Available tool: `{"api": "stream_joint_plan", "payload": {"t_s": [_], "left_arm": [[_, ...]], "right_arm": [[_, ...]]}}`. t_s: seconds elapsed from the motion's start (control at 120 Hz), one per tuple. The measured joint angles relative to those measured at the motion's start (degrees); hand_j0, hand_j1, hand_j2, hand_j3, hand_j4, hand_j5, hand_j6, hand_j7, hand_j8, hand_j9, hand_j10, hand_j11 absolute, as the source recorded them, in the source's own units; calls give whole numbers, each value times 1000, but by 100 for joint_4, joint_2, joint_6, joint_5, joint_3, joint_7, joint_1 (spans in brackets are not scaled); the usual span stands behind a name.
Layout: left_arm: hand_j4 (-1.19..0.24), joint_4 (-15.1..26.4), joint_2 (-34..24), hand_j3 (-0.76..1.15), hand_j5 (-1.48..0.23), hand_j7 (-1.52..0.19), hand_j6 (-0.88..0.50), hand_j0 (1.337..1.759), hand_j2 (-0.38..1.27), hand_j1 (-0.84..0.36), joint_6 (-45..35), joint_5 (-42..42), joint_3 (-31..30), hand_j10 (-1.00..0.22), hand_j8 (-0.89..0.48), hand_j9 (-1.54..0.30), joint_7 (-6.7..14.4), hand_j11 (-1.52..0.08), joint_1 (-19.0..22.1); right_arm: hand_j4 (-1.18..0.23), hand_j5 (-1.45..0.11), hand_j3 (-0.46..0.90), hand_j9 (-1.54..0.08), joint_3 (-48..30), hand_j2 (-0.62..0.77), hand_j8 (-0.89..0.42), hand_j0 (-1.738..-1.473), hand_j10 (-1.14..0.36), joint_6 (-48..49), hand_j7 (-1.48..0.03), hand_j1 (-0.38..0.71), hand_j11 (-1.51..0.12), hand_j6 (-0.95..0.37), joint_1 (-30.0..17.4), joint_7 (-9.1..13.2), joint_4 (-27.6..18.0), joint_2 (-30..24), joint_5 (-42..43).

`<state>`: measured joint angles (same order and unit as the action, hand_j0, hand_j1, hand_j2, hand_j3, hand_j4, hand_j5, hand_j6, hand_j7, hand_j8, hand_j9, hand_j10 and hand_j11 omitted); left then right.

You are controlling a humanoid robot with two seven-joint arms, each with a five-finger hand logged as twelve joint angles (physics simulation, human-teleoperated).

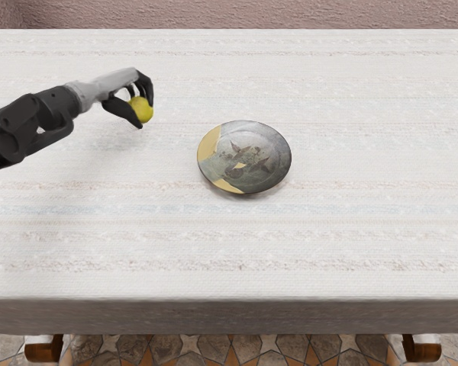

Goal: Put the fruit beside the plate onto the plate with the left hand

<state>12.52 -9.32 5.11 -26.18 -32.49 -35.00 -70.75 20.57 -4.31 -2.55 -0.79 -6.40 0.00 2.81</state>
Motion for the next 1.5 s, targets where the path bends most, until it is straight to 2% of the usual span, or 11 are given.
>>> {"api": "stream_joint_plan", "payload": {"t_s": [0.225,0.325,0.492,0.542,0.55,0.767,0.858,0.992,1.1,1.358,1.5], "left_arm": [[-755,738,5,0,-1126,-1084,-468,1656,526,-324,390,70,1157,-530,-370,-1063,2,-1050,-93],[-757,911,313,0,-1122,-1079,-475,1656,577,-345,511,97,1405,-538,-383,-1062,1,-1052,-148],[-750,990,820,0,-1135,-1081,-445,1656,574,-371,574,97,1518,-518,-360,-1065,-1,-1054,-125],[-751,987,875,0,-1135,-1091,-461,1656,630,-384,576,77,1509,-502,-335,-1070,0,-1053,-70],[-756,987,877,0,-1125,-1082,-467,1656,645,-387,570,73,1500,-501,-380,-1072,0,-1052,-66],[-745,926,931,0,-1078,-1051,-495,1657,641,-370,538,45,1132,-541,-377,-1036,-2,-1030,-49],[-618,886,932,0,-875,-857,-456,1657,476,-277,348,171,1169,-488,-375,-846,-1,-843,56],[-360,872,932,0,-504,-495,-276,1658,280,-20,-93,374,1241,-292,-233,-489,0,-487,106],[-223,863,932,0,-309,-304,-173,1658,168,121,-204,537,1496,-182,-149,-300,0,-299,108],[-81,728,623,0,-108,-107,-67,1658,52,267,-259,878,2139,-69,-60,-106,0,-105,438],[-53,341,594,0,-68,-67,-46,1658,30,296,-258,1092,2324,-46,-42,-67,0,-67,933]], "right_arm": [[0,0,0,0,0,0,0,-1658,0,0,0,-349,0,0,0,1,-1,0,0],[0,0,0,0,0,0,0,-1658,0,0,0,-349,0,0,0,0,1,0,0],[0,0,0,0,0,0,0,-1658,0,0,0,-349,0,0,0,1,-1,0,0],[0,0,0,0,0,0,0,-1658,0,0,0,-349,0,0,0,0,-1,0,0],[0,0,0,0,0,0,0,-1658,0,0,0,-349,0,0,0,0,-1,0,0],[0,0,0,0,0,0,0,-1658,0,0,0,-349,0,0,0,0,0,0,0],[0,0,0,0,0,0,0,-1658,0,0,0,-349,0,0,0,0,-1,0,0],[0,0,0,0,0,0,0,-1658,0,0,0,-349,0,0,0,0,-1,0,0],[0,0,0,0,0,0,0,-1658,0,-1,0,-349,0,0,0,1,-1,0,0],[0,0,0,0,0,0,0,-1658,0,0,0,-349,0,0,0,0,-1,0,0],[0,0,0,0,0,0,0,-1658,0,0,0,-349,0,0,0,1,0,0,0]]}}
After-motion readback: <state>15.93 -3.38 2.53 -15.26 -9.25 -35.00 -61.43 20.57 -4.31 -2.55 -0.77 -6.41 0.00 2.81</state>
